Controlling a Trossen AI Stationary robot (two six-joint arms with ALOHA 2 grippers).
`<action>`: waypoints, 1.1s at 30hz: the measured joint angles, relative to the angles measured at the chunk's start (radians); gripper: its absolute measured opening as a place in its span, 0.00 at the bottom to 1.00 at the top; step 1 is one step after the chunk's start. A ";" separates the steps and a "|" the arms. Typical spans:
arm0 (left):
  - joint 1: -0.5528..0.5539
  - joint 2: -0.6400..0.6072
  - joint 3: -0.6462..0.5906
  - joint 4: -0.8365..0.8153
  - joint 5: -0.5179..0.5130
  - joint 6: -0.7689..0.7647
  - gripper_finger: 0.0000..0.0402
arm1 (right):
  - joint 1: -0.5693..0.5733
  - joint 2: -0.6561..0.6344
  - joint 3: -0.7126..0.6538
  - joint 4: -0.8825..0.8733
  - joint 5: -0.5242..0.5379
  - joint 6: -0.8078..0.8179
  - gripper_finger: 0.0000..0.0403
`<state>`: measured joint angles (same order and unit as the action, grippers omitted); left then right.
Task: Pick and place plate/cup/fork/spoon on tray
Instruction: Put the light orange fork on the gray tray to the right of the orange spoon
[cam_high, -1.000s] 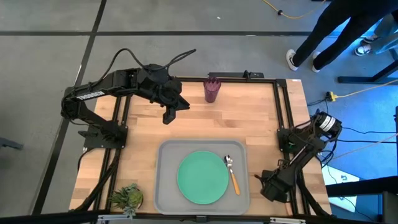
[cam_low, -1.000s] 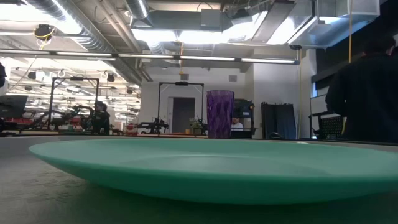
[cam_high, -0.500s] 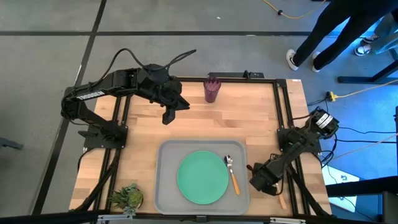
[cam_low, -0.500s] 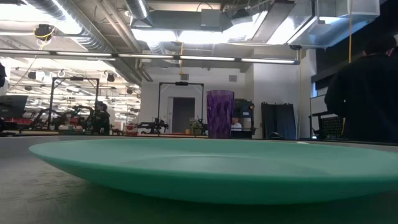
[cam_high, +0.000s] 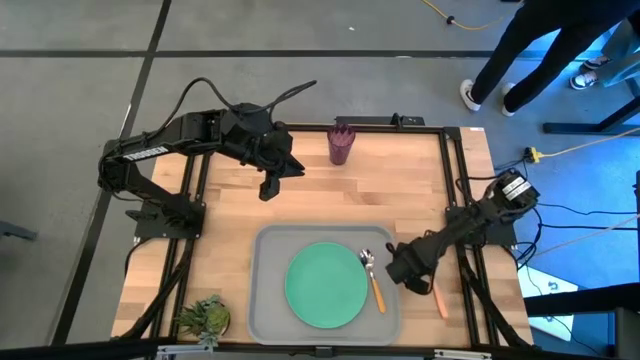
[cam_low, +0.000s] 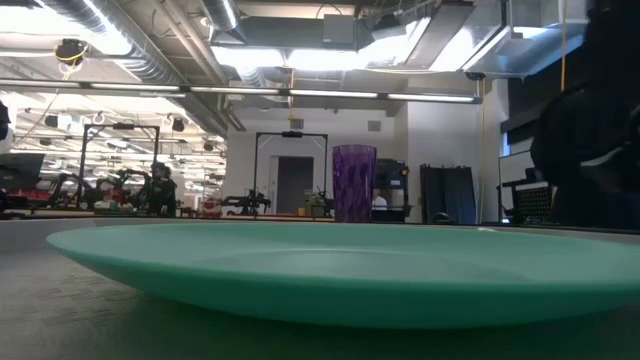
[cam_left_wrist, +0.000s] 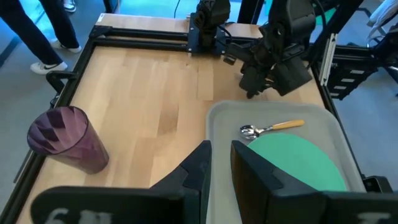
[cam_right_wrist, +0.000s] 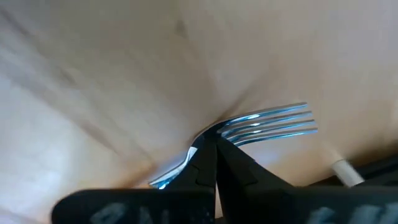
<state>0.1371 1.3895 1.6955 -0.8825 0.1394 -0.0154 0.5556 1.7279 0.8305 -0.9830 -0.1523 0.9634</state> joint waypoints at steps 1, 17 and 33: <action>0.000 0.000 0.000 0.000 0.000 0.000 0.13 | -0.011 0.000 0.000 -0.002 0.007 -0.002 0.00; 0.000 0.000 0.000 -0.004 0.000 0.029 0.13 | -0.204 0.003 -0.002 -0.024 0.326 -0.001 0.00; 0.000 0.000 0.000 -0.007 0.000 0.028 0.13 | -0.304 0.008 0.076 -0.149 0.473 -0.022 0.02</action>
<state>0.1371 1.3895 1.6955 -0.8898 0.1398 0.0128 0.2512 1.7363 0.9063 -1.1316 0.3203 0.9415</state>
